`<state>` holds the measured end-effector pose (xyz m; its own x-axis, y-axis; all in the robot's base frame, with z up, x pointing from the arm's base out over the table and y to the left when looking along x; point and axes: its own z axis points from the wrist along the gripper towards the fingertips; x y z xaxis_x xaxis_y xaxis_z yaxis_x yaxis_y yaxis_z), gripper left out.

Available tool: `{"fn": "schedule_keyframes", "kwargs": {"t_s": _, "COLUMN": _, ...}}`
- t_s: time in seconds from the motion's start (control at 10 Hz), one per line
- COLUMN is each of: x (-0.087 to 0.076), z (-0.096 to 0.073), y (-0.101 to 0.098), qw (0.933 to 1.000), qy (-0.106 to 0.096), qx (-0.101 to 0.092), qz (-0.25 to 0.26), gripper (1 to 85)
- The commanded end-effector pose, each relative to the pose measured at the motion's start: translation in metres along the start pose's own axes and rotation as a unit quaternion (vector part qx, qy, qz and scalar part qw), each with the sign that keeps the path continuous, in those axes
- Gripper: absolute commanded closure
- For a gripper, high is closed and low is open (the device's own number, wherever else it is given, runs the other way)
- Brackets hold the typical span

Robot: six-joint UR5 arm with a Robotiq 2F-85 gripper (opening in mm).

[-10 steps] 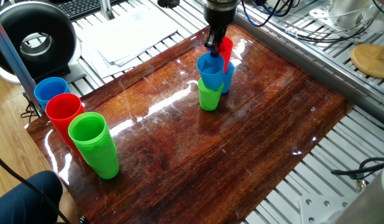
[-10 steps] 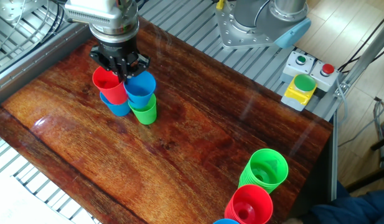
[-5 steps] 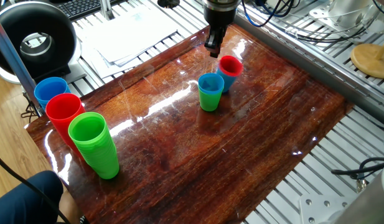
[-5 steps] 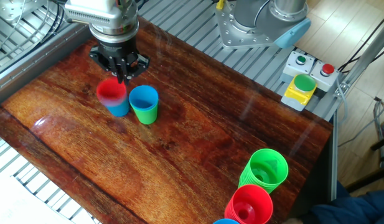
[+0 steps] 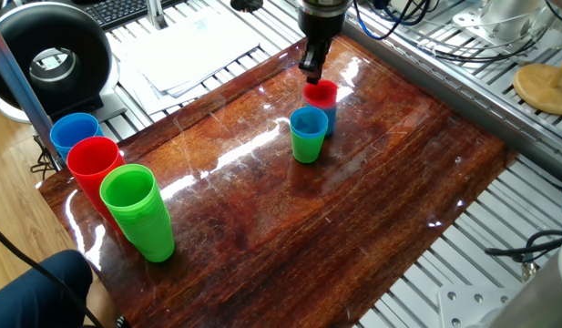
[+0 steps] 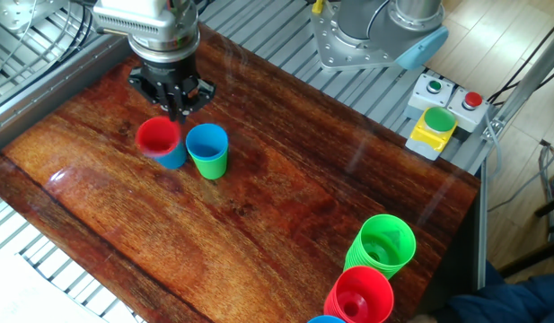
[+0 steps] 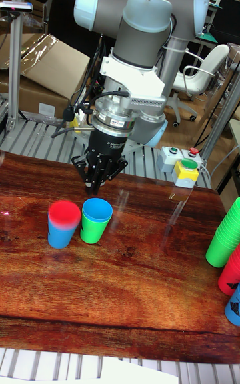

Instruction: Stack the cups

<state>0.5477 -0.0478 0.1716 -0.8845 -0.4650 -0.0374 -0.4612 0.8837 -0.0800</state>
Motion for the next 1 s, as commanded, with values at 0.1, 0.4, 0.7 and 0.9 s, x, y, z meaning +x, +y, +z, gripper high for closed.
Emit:
{"fn": "schedule_keyframes", "kwargs": {"t_s": 0.1, "x": -0.003, "z": 0.001, "y": 0.001, "qw": 1.0, "qy": -0.007, "qx": -0.005, "qz": 0.0, "gripper": 63.3}}
{"fn": "schedule_keyframes", "kwargs": {"t_s": 0.4, "x": -0.008, "z": 0.003, "y": 0.009, "qw": 0.9998, "qy": -0.012, "qx": -0.018, "qz": -0.001, "gripper": 60.7}}
{"fn": "schedule_keyframes", "kwargs": {"t_s": 0.7, "x": -0.015, "z": 0.009, "y": 0.021, "qw": 0.9987, "qy": -0.018, "qx": -0.032, "qz": -0.035, "gripper": 59.3}}
{"fn": "schedule_keyframes", "kwargs": {"t_s": 0.9, "x": -0.022, "z": 0.021, "y": 0.031, "qw": 0.997, "qy": -0.024, "qx": -0.045, "qz": -0.058, "gripper": 57.0}}
